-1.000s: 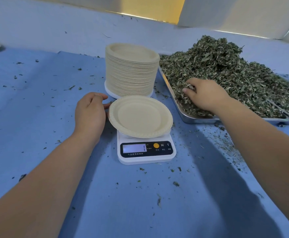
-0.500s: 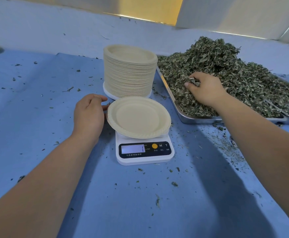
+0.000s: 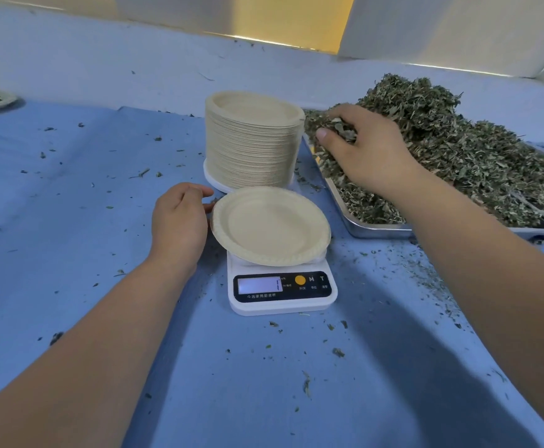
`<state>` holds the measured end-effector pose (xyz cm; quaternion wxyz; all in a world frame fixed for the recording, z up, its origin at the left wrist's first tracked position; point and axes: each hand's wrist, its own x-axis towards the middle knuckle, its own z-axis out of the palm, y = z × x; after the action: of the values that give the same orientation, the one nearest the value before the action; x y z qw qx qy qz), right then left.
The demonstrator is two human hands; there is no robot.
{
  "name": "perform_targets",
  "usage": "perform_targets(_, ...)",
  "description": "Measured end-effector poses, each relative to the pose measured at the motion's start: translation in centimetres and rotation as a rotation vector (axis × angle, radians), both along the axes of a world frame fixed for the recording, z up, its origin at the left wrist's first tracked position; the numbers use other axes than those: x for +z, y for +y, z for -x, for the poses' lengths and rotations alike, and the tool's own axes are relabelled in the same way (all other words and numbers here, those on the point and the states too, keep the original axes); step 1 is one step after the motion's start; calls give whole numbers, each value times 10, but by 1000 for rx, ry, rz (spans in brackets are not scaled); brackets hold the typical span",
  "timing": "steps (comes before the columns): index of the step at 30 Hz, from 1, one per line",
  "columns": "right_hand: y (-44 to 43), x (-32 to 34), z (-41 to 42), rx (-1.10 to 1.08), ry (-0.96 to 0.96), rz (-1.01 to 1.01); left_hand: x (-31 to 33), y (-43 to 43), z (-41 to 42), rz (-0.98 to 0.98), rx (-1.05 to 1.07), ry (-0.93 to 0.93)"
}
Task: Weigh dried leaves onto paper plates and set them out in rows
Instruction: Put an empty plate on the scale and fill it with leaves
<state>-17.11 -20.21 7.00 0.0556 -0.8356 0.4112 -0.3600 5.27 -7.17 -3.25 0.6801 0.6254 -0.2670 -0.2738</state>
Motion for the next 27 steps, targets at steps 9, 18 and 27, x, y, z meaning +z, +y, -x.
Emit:
perform_targets(9,70,-31,-40,307,449,-117,4,4,1,-16,-14,-41)
perform_targets(18,66,-20,-45,261,326,-38,3,2,-1,-17,-8,-63)
perform_targets(27,64,-15,-46,258,29,27,0,0,-3,0,-6,-77)
